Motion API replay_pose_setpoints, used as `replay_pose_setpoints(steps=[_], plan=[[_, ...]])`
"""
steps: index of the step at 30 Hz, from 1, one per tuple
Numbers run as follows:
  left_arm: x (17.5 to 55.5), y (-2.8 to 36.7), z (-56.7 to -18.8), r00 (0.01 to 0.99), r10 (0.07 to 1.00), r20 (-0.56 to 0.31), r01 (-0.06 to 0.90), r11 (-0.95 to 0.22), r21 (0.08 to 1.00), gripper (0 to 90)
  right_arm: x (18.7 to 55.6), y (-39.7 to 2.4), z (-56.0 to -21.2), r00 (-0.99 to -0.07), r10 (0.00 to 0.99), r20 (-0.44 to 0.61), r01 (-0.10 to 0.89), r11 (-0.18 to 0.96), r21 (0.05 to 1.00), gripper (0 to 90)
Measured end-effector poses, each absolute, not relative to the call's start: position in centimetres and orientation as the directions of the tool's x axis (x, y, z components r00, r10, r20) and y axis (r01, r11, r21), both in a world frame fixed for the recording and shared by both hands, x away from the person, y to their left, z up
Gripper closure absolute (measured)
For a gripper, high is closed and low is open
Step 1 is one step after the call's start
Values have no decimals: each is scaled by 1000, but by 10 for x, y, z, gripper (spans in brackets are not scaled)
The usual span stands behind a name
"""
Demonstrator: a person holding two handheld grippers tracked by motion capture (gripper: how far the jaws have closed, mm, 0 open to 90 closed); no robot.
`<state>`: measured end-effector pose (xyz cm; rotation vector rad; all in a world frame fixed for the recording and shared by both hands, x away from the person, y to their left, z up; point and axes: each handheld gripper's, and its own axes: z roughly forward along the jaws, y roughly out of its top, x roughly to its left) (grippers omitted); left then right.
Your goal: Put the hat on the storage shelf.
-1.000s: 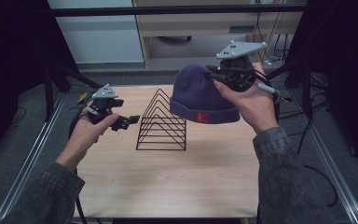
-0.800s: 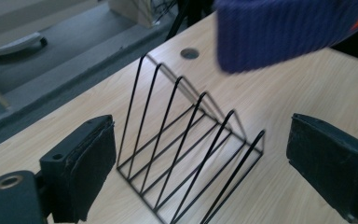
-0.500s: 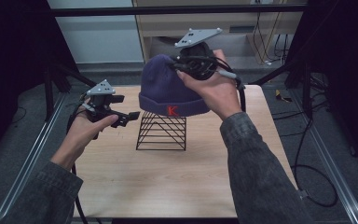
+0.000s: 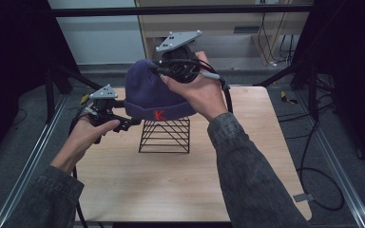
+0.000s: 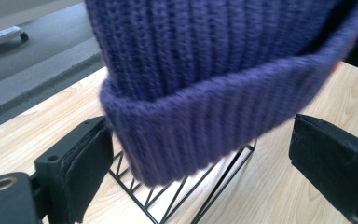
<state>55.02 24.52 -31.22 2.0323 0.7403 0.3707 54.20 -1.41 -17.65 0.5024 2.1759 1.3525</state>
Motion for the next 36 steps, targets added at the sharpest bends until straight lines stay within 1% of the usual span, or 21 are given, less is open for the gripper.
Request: replay_pose_setpoints(steps=[3, 4, 7, 8, 9, 10, 11, 14, 17, 22, 26, 31, 36], plan=[[553, 245, -314, 779, 625, -45, 367, -398, 841, 61, 542, -13, -178, -799, 555, -231, 35, 427, 904, 811], [553, 244, -314, 785, 617, -49, 364, -396, 843, 82, 542, -13, -178, -800, 554, -231, 34, 427, 904, 811], [552, 243, -312, 791, 610, -53, 359, -391, 847, 245, 543, -13, -181, -802, 553, -226, 37, 424, 905, 811], [551, 243, -312, 791, 611, -46, 354, -394, 848, 353, 544, -13, -182, -802, 554, -224, 40, 424, 905, 811], [551, 243, -311, 786, 617, -43, 356, -395, 847, 415, 545, -13, -182, -801, 555, -224, 41, 424, 905, 811], [552, 242, -311, 778, 628, -28, 355, -402, 844, 498, 545, -13, -183, -801, 556, -222, 42, 423, 905, 811], [552, 242, -310, 772, 635, -23, 352, -398, 847, 600, 546, -14, -183, -799, 558, -223, 43, 423, 905, 811], [552, 242, -308, 761, 648, -25, 356, -385, 852, 680, 548, -17, -184, -794, 566, -222, 49, 424, 904, 810], [550, 242, -305, 750, 661, -18, 355, -378, 855, 701, 551, -23, -185, -784, 581, -219, 62, 425, 903, 809], [548, 242, -297, 747, 665, 8, 343, -396, 852, 701, 561, -32, -186, -768, 609, -201, 100, 423, 900, 807], [549, 243, -293, 746, 666, 7, 344, -395, 852, 701, 566, -36, -189, -758, 621, -196, 117, 426, 897, 806], [552, 240, -296, 745, 667, 7, 352, -401, 846, 700, 574, -39, -195, -754, 630, -186, 142, 433, 890, 805], [556, 233, -304, 738, 674, 34, 360, -436, 824, 699, 580, -41, -207, -751, 636, -177, 168, 444, 880, 804]])
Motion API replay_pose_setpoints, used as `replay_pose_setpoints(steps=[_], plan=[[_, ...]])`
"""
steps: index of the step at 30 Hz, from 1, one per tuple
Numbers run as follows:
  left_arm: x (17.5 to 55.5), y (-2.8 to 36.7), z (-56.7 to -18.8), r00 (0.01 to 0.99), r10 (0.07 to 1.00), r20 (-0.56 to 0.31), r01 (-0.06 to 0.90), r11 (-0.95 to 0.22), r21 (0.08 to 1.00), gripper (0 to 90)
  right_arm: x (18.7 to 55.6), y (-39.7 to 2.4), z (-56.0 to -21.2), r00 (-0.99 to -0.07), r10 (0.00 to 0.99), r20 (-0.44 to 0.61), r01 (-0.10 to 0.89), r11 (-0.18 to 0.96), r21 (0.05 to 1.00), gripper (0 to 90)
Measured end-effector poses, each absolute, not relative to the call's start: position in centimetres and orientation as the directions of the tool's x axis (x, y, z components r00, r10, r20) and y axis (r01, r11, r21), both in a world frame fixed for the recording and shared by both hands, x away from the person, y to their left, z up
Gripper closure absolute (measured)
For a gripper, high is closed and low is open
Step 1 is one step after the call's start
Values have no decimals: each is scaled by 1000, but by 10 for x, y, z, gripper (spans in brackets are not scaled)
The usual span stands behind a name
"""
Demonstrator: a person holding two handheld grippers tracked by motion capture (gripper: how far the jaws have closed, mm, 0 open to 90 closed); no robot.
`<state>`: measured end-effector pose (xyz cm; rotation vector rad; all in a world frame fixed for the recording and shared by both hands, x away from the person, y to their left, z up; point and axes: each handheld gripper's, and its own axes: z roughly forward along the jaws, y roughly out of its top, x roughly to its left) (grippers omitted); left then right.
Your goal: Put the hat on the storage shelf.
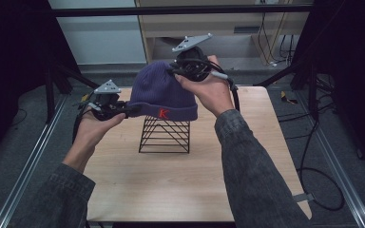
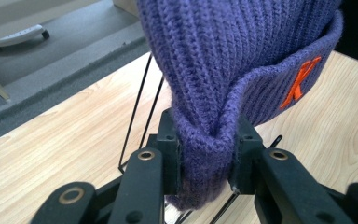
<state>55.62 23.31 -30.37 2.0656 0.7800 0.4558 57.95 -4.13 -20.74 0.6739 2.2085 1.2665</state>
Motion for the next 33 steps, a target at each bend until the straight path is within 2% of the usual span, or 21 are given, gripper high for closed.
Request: replay_pose_setpoints(steps=[5, 11, 16, 33], plan=[[556, 230, -307, 737, 672, 67, 351, -467, 811, 699, 581, -44, -219, -748, 644, -160, 191, 440, 878, 803], [557, 233, -319, 732, 680, 34, 377, -446, 812, 698, 583, -45, -229, -744, 650, -154, 209, 445, 871, 801], [554, 232, -327, 732, 679, 58, 370, -467, 803, 697, 580, -43, -237, -746, 647, -160, 211, 458, 864, 799], [552, 244, -354, 723, 691, -6, 413, -425, 805, 692, 572, -31, -250, -769, 617, -166, 214, 493, 843, 792]])
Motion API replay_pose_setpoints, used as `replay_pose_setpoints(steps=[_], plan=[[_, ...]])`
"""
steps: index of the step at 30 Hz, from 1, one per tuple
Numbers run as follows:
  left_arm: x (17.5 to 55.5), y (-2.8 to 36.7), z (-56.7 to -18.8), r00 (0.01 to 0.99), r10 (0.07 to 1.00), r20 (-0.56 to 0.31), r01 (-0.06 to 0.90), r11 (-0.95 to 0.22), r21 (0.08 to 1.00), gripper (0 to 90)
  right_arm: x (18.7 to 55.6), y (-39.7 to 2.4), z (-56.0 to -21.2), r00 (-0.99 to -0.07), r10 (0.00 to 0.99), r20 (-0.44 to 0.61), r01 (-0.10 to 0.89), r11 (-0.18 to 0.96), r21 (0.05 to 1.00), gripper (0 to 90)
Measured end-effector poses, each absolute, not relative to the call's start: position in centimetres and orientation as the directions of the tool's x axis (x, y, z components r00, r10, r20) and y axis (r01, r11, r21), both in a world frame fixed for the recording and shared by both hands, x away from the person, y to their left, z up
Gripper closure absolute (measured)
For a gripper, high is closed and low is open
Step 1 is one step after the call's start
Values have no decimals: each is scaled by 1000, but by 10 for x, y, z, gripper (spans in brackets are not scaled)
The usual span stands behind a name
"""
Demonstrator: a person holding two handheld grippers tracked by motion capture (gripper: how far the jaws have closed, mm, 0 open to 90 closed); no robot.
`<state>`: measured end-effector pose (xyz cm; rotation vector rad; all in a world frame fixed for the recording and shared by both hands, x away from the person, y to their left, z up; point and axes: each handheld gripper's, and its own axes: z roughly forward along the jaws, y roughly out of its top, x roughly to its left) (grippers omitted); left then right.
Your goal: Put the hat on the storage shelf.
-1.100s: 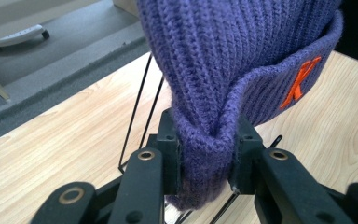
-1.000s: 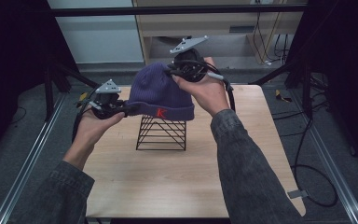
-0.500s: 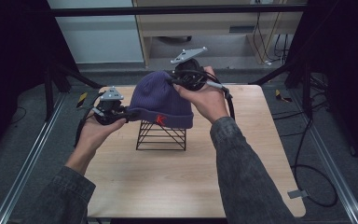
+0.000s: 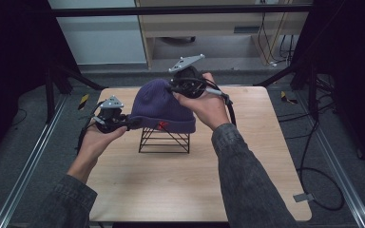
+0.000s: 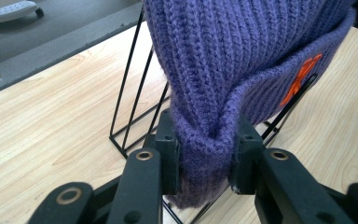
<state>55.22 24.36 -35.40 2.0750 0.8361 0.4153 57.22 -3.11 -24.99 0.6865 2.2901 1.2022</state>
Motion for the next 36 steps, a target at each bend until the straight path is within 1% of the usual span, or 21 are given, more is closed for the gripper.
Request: replay_pose_setpoints(steps=[15, 28, 36], plan=[[551, 248, -369, 715, 698, -24, 431, -414, 801, 683, 566, -25, -260, -788, 593, -165, 216, 518, 827, 789], [549, 249, -374, 717, 697, -10, 427, -427, 797, 679, 562, -24, -266, -798, 580, -167, 215, 532, 819, 788], [549, 250, -382, 713, 701, -21, 439, -423, 792, 678, 559, -24, -273, -804, 572, -160, 224, 541, 811, 786]])
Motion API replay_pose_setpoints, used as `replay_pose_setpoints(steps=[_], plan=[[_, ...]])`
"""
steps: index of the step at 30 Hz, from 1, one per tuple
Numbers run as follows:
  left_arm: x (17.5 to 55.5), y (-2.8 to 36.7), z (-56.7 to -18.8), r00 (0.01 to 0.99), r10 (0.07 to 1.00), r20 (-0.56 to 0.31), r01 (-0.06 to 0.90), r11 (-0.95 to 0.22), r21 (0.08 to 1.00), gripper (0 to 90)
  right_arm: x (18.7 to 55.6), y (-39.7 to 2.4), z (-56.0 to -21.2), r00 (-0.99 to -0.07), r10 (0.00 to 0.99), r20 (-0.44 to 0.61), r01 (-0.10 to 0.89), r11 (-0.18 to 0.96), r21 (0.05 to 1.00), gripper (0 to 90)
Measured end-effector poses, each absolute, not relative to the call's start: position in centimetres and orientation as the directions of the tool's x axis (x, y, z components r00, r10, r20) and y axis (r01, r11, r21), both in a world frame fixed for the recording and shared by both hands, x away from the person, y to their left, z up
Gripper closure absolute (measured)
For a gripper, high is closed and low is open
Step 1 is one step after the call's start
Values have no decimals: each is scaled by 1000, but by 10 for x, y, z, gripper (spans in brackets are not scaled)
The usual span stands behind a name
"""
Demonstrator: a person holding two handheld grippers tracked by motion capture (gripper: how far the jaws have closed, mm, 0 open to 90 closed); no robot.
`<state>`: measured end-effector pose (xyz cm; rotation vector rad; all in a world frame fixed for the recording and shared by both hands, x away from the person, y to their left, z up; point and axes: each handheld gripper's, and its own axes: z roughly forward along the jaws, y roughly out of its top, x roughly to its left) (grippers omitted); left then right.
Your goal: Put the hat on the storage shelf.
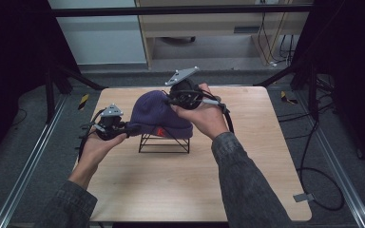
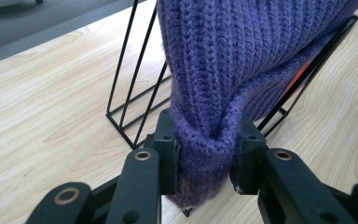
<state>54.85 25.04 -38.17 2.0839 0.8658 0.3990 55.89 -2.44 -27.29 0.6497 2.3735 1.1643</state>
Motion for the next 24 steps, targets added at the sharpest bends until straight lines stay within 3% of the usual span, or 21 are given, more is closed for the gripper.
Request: replay_pose_setpoints(steps=[24], plan=[[546, 254, -402, 713, 700, -37, 461, -429, 777, 671, 556, -23, -294, -818, 558, -137, 250, 560, 790, 785]])
